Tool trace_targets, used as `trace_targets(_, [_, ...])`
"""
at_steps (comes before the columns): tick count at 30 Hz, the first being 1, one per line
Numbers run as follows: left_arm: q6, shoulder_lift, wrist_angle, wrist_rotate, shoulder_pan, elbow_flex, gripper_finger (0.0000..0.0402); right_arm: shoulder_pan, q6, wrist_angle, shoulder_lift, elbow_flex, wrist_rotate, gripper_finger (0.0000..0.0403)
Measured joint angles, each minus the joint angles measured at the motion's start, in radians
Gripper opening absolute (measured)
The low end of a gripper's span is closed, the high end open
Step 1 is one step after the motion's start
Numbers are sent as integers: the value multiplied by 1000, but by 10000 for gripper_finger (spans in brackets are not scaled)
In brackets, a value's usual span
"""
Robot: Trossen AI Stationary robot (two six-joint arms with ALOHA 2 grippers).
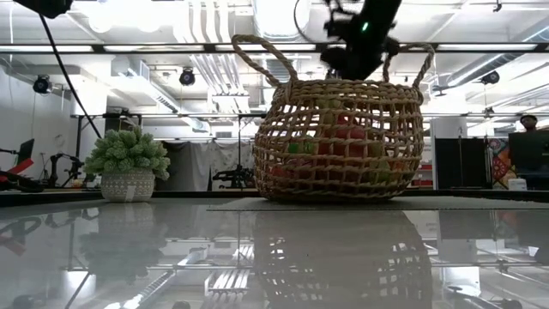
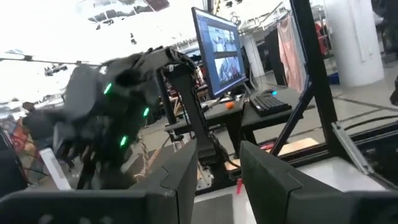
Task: Build produce basket
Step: Return to Home Position
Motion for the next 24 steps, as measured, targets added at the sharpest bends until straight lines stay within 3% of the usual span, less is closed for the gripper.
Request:
trace_targets(3, [-23, -25, -54, -40, -21, -9, 105, 86, 23, -30, -56, -5, -31, 121])
trace_targets(9, [-82, -206, -459, -343, -151, -14, 105, 407, -26, 40, -191, -117, -32, 105])
trace_targets(12, [-112, -303, -611, -276, -204, -53, 105, 612, -80, 189, -264, -275, -31, 98])
trace_targets(15, [-109, -366, -609, -2, -202, -156, 105, 803, -128, 499, -310, -510, 31, 91])
trace_targets(17, [-100, -377, -448, 126, -192, -244, 105, 892, -223, 810, -312, -673, 119, 86])
trace_targets(19, [-70, -385, -243, 139, -189, -317, 105, 944, -384, 1156, -284, -808, 189, 80])
trace_targets(21, [11, -403, -106, 120, -182, -377, 105, 948, -580, 1522, -247, -910, 184, 73])
trace_targets(24, [110, -441, 4, 89, -142, -430, 105, 900, -801, 1952, -200, -1013, 46, 60])
